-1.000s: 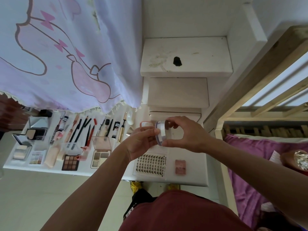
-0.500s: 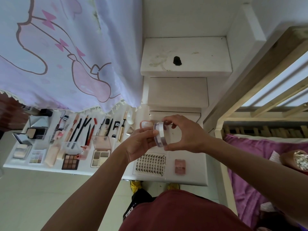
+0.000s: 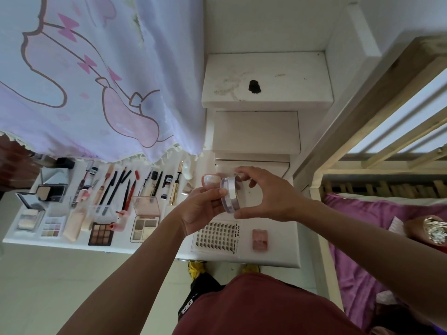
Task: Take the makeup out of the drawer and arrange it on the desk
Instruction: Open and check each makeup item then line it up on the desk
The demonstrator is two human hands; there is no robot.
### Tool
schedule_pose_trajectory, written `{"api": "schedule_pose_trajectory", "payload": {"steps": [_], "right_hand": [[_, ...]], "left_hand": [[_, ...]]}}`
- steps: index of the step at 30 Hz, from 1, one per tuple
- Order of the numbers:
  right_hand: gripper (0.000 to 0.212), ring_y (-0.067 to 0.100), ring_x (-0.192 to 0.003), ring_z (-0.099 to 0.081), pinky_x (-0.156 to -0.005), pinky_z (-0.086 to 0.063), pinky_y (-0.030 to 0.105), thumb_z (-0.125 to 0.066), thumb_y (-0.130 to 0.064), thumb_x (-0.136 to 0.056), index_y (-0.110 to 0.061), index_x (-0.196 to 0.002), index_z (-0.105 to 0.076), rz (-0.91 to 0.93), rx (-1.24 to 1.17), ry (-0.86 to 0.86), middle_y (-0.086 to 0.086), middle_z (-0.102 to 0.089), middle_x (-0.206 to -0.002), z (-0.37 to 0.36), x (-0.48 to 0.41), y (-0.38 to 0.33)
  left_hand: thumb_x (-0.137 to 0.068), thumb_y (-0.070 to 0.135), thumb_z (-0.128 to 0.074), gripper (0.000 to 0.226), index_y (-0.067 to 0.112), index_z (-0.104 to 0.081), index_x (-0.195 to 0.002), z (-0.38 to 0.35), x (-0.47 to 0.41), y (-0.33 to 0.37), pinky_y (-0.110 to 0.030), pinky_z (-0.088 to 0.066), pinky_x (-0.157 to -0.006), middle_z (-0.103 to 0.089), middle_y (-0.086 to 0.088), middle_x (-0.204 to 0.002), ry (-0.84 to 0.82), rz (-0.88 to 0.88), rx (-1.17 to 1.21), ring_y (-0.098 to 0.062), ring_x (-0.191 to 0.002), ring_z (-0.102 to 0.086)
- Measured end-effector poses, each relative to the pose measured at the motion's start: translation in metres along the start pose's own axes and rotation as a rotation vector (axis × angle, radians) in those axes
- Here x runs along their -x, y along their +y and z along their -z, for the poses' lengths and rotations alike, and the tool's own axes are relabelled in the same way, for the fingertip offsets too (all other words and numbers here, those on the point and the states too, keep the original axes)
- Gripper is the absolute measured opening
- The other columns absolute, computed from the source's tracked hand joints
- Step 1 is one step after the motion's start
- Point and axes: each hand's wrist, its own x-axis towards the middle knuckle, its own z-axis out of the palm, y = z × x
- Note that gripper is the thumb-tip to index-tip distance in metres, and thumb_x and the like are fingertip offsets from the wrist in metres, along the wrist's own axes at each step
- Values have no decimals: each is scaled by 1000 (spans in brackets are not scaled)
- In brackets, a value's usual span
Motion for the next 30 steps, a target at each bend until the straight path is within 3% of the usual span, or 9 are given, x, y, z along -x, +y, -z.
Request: {"api": "schedule_pose_trajectory", "payload": {"steps": [3,9,12,15,24,27,30], "right_hand": [[85,2,-103,-49,-85,-42,26,-70,-70,-71,-35,-142,-40,-22,29,11,-13,-57,-126,0,0,-2],[88,1,-104,-49,-87,-47,30,-84,-52,-64,-41,-138,-37,37,13,-11,-19,-51,-124,1,0,-3],[91,3,-107,-50,-90,-48,33,-78,-61,-68,-40,-144,-32,15,-12,-11,-16,-52,-129,0,1,-3],[85,3,-104,-52,-91,-49,36,-76,-64,-70,-38,-141,-38,10,-12,-7,-16,-56,-122,1,-1,-4],[79,1,-100,-48,-84,-51,35,-83,-43,-63,-39,-129,-41,95,18,28,-18,-49,-116,-1,-1,-1],[77,1,-100,-48,-80,-51,28,-83,-39,-63,-39,-127,-40,118,14,47,-19,-45,-117,-1,0,1],[77,-2,-102,-50,-72,-43,15,-84,-39,-62,-42,-125,-39,104,-79,78,-25,-46,-115,1,1,5]], "left_hand": [[-63,28,-87,82,-10,-53,-127,0,0,0,-41,-48,-98,-61,-24,-116,-5,2,-14,-32,-105,-60],[-61,29,-89,85,-9,-53,-128,0,0,-2,-39,-50,-95,-59,-24,-117,9,4,-8,-31,-104,-60],[-61,29,-89,84,-9,-53,-127,0,0,-2,-38,-51,-94,-60,-24,-117,-1,4,-2,-31,-104,-61],[-60,28,-89,79,-7,-57,-123,0,0,-2,-37,-53,-91,-63,-22,-112,-9,3,-3,-30,-100,-63],[-60,29,-88,75,-4,-59,-121,-3,-4,-7,-45,-44,-101,-62,-23,-114,-4,10,16,-34,-104,-59],[-63,31,-85,87,-3,-49,-134,-2,-6,-9,-51,-36,-107,-52,-26,-127,23,4,65,-37,-114,-50],[-64,33,-83,86,5,-48,-137,-1,-6,-7,-45,-48,-92,-50,-22,-128,58,1,164,-34,-111,-53]]}}
